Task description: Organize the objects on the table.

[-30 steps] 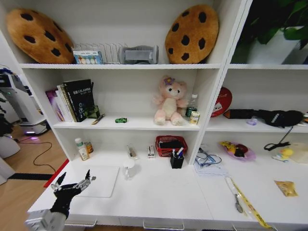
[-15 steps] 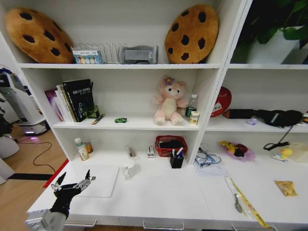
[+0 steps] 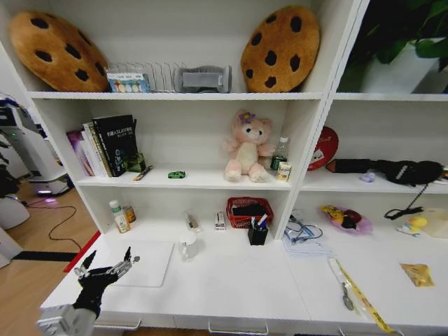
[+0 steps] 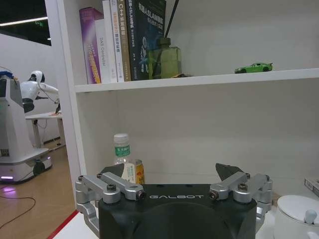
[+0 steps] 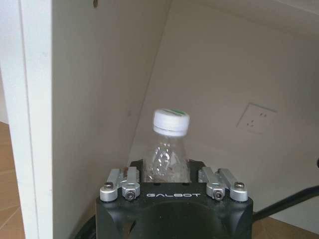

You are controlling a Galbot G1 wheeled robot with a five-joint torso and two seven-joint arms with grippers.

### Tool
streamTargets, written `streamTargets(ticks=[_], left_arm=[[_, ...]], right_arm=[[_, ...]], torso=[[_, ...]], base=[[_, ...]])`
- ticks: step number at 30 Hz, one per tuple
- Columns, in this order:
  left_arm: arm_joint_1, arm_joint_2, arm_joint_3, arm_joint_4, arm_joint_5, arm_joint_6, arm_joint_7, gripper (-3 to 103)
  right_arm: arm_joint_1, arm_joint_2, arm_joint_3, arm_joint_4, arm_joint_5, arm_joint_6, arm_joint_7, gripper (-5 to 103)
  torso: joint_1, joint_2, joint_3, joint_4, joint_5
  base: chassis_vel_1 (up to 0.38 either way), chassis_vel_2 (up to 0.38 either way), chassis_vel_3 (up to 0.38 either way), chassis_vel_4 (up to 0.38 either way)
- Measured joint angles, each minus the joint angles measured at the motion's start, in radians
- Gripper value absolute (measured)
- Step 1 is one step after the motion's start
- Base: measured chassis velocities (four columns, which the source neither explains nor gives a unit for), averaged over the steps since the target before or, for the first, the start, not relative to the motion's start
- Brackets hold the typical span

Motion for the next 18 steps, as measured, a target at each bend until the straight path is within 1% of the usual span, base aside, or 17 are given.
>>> streamTargets(ticks=[1, 3, 4, 6, 7, 9, 10, 11, 12, 13, 14, 15, 16, 17, 18], left_arm=[[0.000, 0.000, 0.000, 0.000, 0.000, 0.000, 0.000, 100], [0.000, 0.000, 0.000, 0.000, 0.000, 0.000, 0.000, 100], [0.000, 0.000, 0.000, 0.000, 0.000, 0.000, 0.000, 100], [0.000, 0.000, 0.000, 0.000, 0.000, 0.000, 0.000, 100], [0.000, 0.000, 0.000, 0.000, 0.000, 0.000, 0.000, 100], [0.000, 0.000, 0.000, 0.000, 0.000, 0.000, 0.000, 100], [0.000, 0.000, 0.000, 0.000, 0.000, 0.000, 0.000, 100], [0.000, 0.000, 0.000, 0.000, 0.000, 0.000, 0.000, 100], [0.000, 0.000, 0.000, 0.000, 0.000, 0.000, 0.000, 100], [0.000, 0.000, 0.000, 0.000, 0.000, 0.000, 0.000, 100], [0.000, 0.000, 0.000, 0.000, 0.000, 0.000, 0.000, 100], [0.000, 0.000, 0.000, 0.000, 0.000, 0.000, 0.000, 100], [0.000, 0.000, 0.000, 0.000, 0.000, 0.000, 0.000, 100], [0.000, 0.000, 0.000, 0.000, 0.000, 0.000, 0.000, 100], [0.000, 0.000, 0.000, 0.000, 0.000, 0.000, 0.000, 100]], right_arm=[[0.000, 0.000, 0.000, 0.000, 0.000, 0.000, 0.000, 48], [-0.009, 0.006, 0.002, -0.009, -0.003, -0.010, 0.026, 60], [-0.009, 0.006, 0.002, -0.009, -0.003, -0.010, 0.026, 60], [-0.060, 0.011, 0.005, 0.035, 0.001, -0.041, 0.057, 71], [-0.060, 0.011, 0.005, 0.035, 0.001, -0.041, 0.057, 71], [-0.159, 0.004, 0.005, 0.166, 0.067, -0.163, 0.050, 82], [-0.159, 0.004, 0.005, 0.166, 0.067, -0.163, 0.050, 82], [-0.267, -0.016, -0.016, 0.303, 0.167, -0.276, 0.048, 88], [-0.267, -0.016, -0.016, 0.303, 0.167, -0.276, 0.048, 88], [-0.367, -0.038, -0.034, 0.418, 0.267, -0.371, 0.047, 97], [-0.477, -0.056, -0.044, 0.543, 0.358, -0.439, 0.058, 99], [-0.540, -0.059, -0.042, 0.624, 0.381, -0.470, 0.080, 99], [-0.540, -0.059, -0.042, 0.624, 0.381, -0.470, 0.080, 99], [-0.637, -0.049, -0.037, 0.747, 0.372, -0.478, 0.127, 100], [-0.740, -0.029, -0.036, 0.858, 0.328, -0.443, 0.176, 100]], torso=[[0.000, 0.000, 0.000, 0.0000, 0.0000], [0.000, 0.000, 0.000, 0.0003, 0.0000], [0.000, 0.000, 0.000, 0.0003, 0.0000], [0.000, 0.000, 0.000, 0.0003, 0.0002], [0.000, 0.000, 0.000, 0.0003, 0.0002], [0.000, 0.000, 0.000, 0.0001, 0.0004], [0.000, 0.000, 0.000, 0.0001, 0.0004], [0.000, 0.000, 0.000, 0.0004, 0.0000], [0.000, 0.000, 0.000, 0.0004, 0.0000], [0.000, 0.000, 0.000, 0.0004, 0.0005], [0.000, 0.000, 0.000, -0.0004, -0.0003], [0.000, 0.000, 0.000, -0.0007, -0.0010], [0.000, 0.000, 0.000, -0.0007, -0.0010], [0.000, 0.000, 0.000, -0.0001, -0.0007], [0.000, 0.000, 0.000, 0.0001, 0.0007]], base=[[0.000, 0.000, 0.000, 0.000], [0.000, 0.000, 0.000, 0.000], [0.000, 0.000, 0.000, 0.000], [0.000, 0.000, 0.000, 0.000], [0.000, 0.000, 0.000, 0.000], [0.000, 0.000, 0.000, 0.000], [0.000, 0.000, 0.000, 0.000], [0.000, 0.000, 0.000, 0.000], [0.000, 0.000, 0.000, 0.000], [0.000, 0.000, 0.000, 0.000], [0.000, 0.000, 0.000, 0.000], [0.000, 0.000, 0.000, 0.000], [0.000, 0.000, 0.000, 0.000], [0.000, 0.000, 0.000, 0.000], [0.000, 0.000, 0.000, 0.000]])
